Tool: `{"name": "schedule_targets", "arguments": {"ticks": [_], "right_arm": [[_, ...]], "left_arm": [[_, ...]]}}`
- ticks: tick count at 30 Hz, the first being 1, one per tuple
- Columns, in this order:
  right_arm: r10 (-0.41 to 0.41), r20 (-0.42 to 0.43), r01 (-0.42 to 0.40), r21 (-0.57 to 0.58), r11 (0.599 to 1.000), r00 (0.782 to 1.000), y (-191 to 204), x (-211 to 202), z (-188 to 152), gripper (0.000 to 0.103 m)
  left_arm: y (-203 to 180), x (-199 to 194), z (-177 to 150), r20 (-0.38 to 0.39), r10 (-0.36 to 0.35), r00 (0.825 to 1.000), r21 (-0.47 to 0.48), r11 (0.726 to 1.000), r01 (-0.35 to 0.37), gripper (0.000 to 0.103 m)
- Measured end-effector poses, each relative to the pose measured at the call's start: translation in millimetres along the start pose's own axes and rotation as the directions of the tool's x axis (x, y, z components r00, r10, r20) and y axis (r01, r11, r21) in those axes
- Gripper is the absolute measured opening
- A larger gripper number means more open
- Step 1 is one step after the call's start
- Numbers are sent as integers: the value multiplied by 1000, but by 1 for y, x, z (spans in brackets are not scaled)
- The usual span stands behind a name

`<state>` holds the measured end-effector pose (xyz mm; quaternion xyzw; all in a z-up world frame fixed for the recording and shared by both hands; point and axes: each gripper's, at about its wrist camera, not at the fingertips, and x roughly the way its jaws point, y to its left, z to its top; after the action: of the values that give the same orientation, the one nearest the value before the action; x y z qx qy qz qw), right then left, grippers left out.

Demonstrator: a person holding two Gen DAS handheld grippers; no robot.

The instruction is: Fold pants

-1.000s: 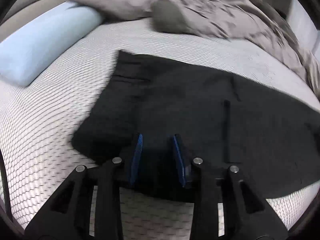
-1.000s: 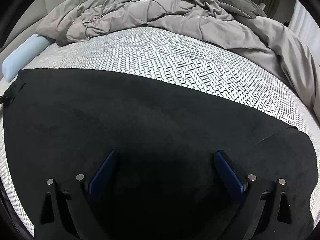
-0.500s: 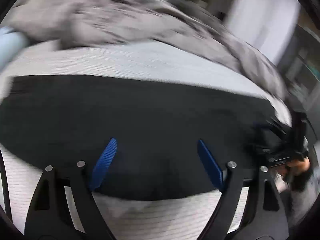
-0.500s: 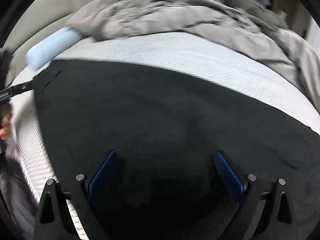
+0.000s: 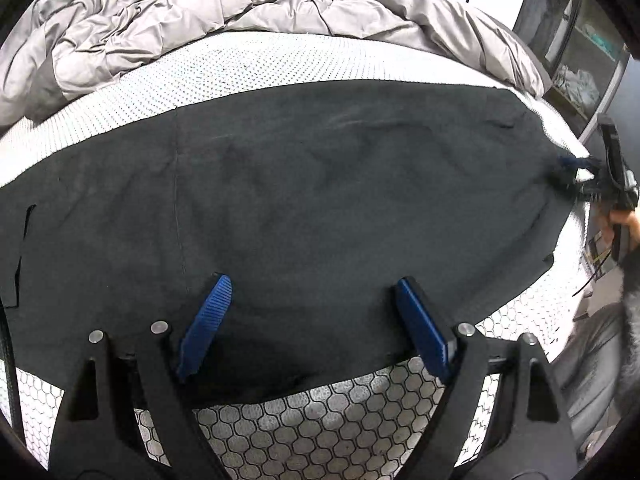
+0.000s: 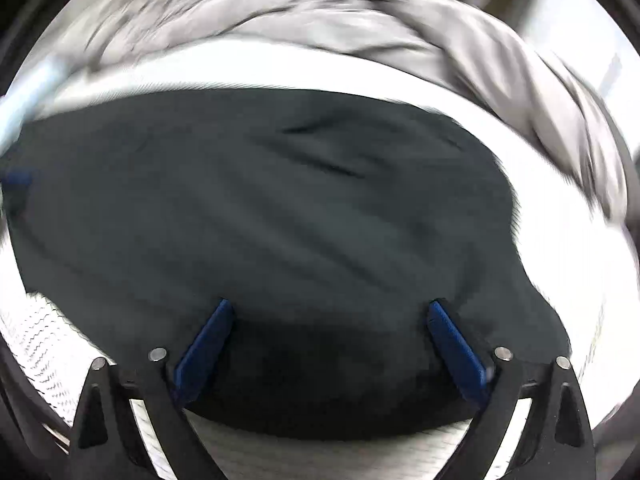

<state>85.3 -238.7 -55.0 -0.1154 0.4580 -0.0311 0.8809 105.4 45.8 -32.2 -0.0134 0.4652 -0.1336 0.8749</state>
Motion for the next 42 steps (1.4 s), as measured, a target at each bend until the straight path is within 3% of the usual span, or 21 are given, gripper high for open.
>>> {"name": "schedule_targets", "arguments": {"ticks": [2, 3, 6, 9, 12, 16, 18, 19, 20, 22, 23, 25, 27, 29, 30, 31, 32, 34, 37, 40, 42], "right_arm": [[-99, -12, 100, 81, 992, 995, -28, -3, -8, 98], [-102, -15, 103, 99, 990, 995, -33, -6, -10, 98], [-97, 18, 95, 113, 989, 995, -42, -25, -10, 98], [-44, 91, 16, 290, 957, 995, -77, -48, -15, 98], [10, 127, -75, 514, 855, 992, -117, -54, -29, 98], [201, 154, -250, 701, 668, 967, -151, -23, -55, 93], [279, 209, -335, 763, 553, 937, -160, -2, -66, 81], [289, 240, -363, 772, 522, 927, -165, 3, -66, 66], [286, 254, -372, 772, 515, 924, -169, 9, -64, 37], [264, 281, -383, 750, 539, 923, -169, -1, -59, 17], [253, 300, -393, 722, 569, 920, -168, -11, -55, 14], [212, 306, -368, 665, 650, 928, -160, -29, -49, 13], [165, 225, -275, 657, 702, 960, -155, -31, -52, 14], [133, 62, -142, 637, 757, 989, -150, -11, -60, 28], [127, 48, -128, 632, 764, 991, -150, -8, -59, 30], [120, 72, -138, 640, 756, 990, -152, -14, -58, 33], [104, 91, -138, 646, 751, 990, -154, -21, -57, 44], [46, 190, -161, 651, 742, 981, -157, -49, -52, 51], [100, 302, -270, 597, 756, 948, -161, -62, -24, 64], [154, 272, -279, 518, 809, 950, -155, -42, 16, 64], [184, 206, -262, 468, 844, 961, -151, -16, 39, 64]], "left_arm": [[3, 4, 7, -2, 1, 1000, -18, 1000, -1, 83], [3, 0, 10, 6, -11, 1000, -40, 999, 11, 83], [-1, -9, 24, 68, -87, 994, -62, 994, 91, 83], [-20, -15, 35, 123, -143, 982, -41, 988, 149, 83], [-45, -1, 41, 100, -171, 980, 4, 985, 172, 83], [-70, 30, 39, -4, -139, 990, 64, 988, 139, 83], [-77, 41, 37, -18, -97, 995, 98, 990, 99, 85], [-79, 41, 37, -14, -98, 995, 105, 990, 98, 86], [-78, 41, 38, -16, -101, 995, 101, 990, 102, 86], [-76, 41, 37, -14, -108, 994, 89, 990, 109, 86], [-74, 41, 37, -16, -108, 994, 91, 990, 109, 86], [-70, 41, 35, -14, -111, 994, 90, 990, 112, 86], [-69, 40, 34, -13, -113, 993, 93, 989, 114, 86], [-66, 40, 33, -15, -112, 994, 95, 989, 113, 86], [-65, 39, 33, -13, -110, 994, 88, 990, 110, 86], [-64, 36, 35, -13, -102, 995, 74, 992, 103, 86], [-64, 33, 36, -11, -101, 995, 65, 993, 101, 86], [-64, 24, 42, 18, -141, 990, 37, 989, 141, 86], [-70, 21, 49, 27, -172, 985, 39, 984, 171, 86], [-75, 38, 51, -24, -134, 991, 65, 989, 135, 86], [-77, 47, 49, -31, -120, 992, 72, 990, 122, 87]]}}
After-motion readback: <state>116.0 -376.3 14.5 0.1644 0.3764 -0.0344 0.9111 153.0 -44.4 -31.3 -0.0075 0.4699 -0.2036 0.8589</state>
